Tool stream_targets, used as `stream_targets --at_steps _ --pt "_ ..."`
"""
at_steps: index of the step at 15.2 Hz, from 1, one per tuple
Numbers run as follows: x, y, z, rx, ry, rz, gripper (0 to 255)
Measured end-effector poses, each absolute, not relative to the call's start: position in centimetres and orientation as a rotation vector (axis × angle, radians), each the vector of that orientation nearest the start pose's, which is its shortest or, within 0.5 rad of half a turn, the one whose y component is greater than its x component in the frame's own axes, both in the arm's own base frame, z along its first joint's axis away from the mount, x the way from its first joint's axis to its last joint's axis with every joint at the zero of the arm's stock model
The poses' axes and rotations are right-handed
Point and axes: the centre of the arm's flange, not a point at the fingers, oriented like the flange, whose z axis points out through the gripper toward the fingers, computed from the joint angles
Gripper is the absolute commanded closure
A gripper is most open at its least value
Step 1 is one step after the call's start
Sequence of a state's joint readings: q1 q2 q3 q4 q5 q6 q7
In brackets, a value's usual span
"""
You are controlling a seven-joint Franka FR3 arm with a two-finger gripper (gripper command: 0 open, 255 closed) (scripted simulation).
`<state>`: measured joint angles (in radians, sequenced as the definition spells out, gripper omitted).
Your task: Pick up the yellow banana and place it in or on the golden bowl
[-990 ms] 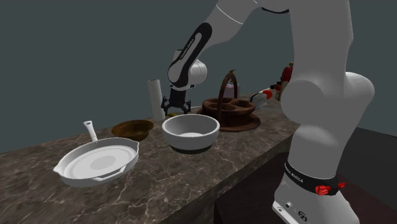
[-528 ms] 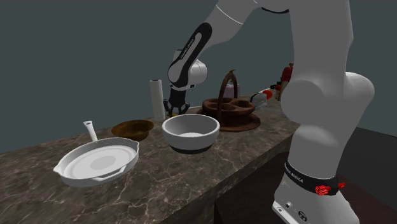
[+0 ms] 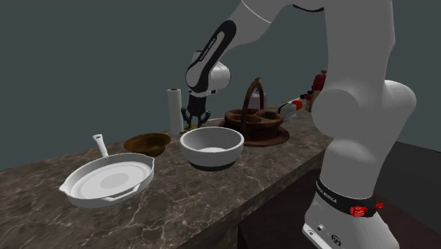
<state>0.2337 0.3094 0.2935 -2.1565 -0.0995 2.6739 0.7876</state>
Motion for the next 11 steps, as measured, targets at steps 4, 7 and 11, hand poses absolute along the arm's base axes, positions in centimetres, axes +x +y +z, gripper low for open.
stream_targets --at_steps 4,7,11 --pt "50.8 29.6 30.2 -2.956 0.296 -0.235 255" --pt "50.8 29.5 31.9 -2.956 0.296 -0.235 255" --pt "50.9 29.6 34.0 -2.956 0.296 -0.235 255"
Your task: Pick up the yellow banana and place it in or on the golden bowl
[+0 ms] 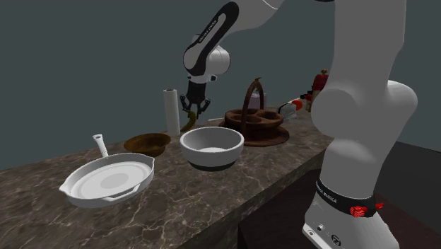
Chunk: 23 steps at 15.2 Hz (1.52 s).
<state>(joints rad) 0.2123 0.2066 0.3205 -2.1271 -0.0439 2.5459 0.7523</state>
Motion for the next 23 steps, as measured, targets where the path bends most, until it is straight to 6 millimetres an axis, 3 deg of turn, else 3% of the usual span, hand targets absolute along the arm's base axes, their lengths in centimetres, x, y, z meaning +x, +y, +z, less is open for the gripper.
stream_targets --at_steps 9,12,23 --pt "50.5 30.0 38.3 -2.956 0.296 -0.235 255" --pt "48.4 32.1 38.6 -2.956 0.294 -0.235 255" --pt "38.7 43.4 39.2 -2.957 0.292 -0.235 255"
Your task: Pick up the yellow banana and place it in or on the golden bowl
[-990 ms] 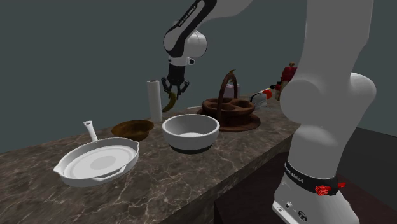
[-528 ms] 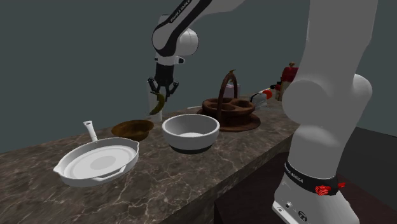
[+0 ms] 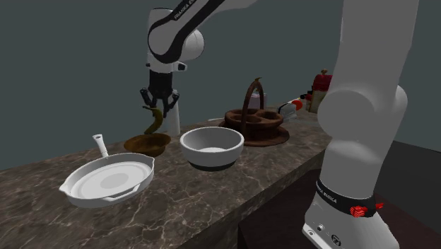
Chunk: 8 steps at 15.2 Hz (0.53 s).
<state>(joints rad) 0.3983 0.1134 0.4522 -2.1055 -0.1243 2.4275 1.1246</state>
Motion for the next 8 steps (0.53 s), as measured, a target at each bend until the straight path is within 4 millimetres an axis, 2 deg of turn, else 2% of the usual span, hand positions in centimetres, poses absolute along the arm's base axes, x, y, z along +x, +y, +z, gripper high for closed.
stream_targets --at_steps 2,4,8 --pt "37.0 45.3 39.5 -2.957 0.292 -0.234 255" --pt "36.2 46.3 38.8 -2.956 0.294 -0.234 255" --pt "36.0 46.5 36.8 -2.956 0.296 -0.235 255"
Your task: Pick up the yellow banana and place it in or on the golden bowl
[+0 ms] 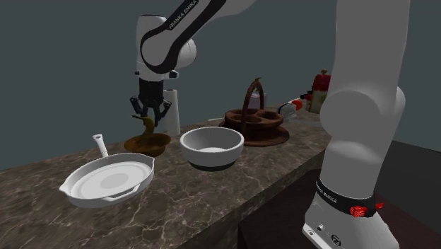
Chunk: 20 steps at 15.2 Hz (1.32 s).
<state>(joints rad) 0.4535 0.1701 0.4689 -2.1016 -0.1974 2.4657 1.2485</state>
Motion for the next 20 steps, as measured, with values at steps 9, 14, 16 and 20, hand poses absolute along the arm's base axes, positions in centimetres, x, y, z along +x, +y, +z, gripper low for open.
stream_targets --at_steps 9,14,16,20 --pt "35.9 46.6 32.3 -2.955 0.298 -0.237 255" --pt "36.1 46.5 31.8 -2.953 0.299 -0.240 255" --pt "36.1 46.5 31.8 -2.953 0.298 -0.240 255" --pt "36.0 46.5 31.6 -2.956 0.296 -0.236 0"
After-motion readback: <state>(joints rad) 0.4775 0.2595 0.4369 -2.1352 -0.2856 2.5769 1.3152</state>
